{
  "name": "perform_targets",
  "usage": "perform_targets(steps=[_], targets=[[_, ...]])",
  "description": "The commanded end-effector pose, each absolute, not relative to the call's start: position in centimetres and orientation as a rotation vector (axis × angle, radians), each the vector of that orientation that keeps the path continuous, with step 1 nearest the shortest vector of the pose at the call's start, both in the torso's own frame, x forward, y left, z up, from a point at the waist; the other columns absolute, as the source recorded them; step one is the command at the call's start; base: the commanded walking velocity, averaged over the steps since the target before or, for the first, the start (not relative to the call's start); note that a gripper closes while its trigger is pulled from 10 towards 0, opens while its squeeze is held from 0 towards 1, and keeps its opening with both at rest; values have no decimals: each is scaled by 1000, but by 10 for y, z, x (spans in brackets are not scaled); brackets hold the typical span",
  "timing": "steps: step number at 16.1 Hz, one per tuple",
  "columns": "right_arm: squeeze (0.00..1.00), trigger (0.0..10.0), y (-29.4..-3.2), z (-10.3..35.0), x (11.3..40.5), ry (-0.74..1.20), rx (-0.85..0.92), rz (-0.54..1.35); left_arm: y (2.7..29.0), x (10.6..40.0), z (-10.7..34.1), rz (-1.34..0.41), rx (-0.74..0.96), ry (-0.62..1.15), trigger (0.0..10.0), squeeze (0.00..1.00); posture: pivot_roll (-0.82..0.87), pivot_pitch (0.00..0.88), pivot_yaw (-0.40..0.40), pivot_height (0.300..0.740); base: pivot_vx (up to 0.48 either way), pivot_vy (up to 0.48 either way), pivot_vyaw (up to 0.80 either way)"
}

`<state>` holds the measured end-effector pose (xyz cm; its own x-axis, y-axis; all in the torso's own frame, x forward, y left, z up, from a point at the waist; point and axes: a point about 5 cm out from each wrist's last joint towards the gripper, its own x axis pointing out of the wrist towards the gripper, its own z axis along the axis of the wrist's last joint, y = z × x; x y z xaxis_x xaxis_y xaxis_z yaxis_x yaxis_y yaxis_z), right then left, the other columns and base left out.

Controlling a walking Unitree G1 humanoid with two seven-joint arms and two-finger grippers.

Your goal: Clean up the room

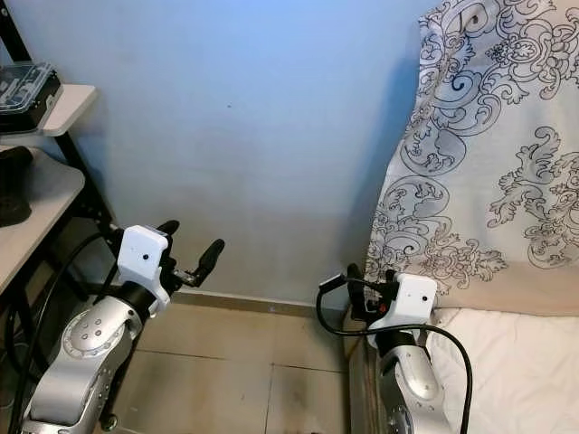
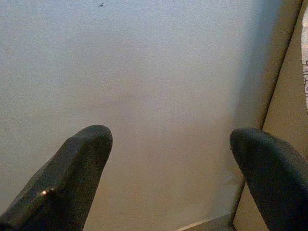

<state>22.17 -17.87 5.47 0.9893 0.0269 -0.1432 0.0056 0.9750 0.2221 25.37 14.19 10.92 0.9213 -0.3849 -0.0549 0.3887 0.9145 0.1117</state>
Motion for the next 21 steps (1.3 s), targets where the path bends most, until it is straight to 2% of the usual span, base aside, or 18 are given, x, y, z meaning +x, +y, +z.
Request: perform_targets(steps=[1, 4, 9, 11, 12, 15, 17, 21], targets=[[0, 10000, -125, 67, 278, 153, 77, 106, 157, 286, 108, -235, -43, 72, 10000, 0, 23, 0, -10, 740, 0, 0, 0], [0, 10000, -109, 73, 274, 131, 169, 228, 139, 292, 109, -326, -31, 85, 10000, 0, 14, 0, -14, 740, 0, 0, 0], [0, 10000, -107, 71, 284, 137, 159, 224, 140, 299, 105, -308, -2, 96, 10000, 0, 28, 0, -16, 740, 0, 0, 0], [0, 10000, -111, 76, 279, 104, 162, 222, 146, 296, 107, -286, 21, 81, 10000, 0, 32, 0, -15, 740, 0, 0, 0], [0, 10000, -126, 74, 269, 90, 132, 200, 158, 283, 111, -286, 34, 39, 10000, 0, 30, 0, -15, 740, 0, 0, 0], [0, 10000, -164, 62, 236, 77, 146, 71, 171, 250, 108, -275, 51, 22, 10000, 0, 37, 0, -25, 740, 0, 0, 0], [0, 10000, -162, 54, 229, 96, 166, 60, 167, 252, 105, -248, 42, 27, 10000, 0, 31, 0, -26, 740, 0, 0, 0], [0, 10000, -147, 62, 249, 82, 159, 100, 163, 268, 113, -247, 61, 17, 10000, 0, 30, 0, -26, 740, 0, 0, 0]])
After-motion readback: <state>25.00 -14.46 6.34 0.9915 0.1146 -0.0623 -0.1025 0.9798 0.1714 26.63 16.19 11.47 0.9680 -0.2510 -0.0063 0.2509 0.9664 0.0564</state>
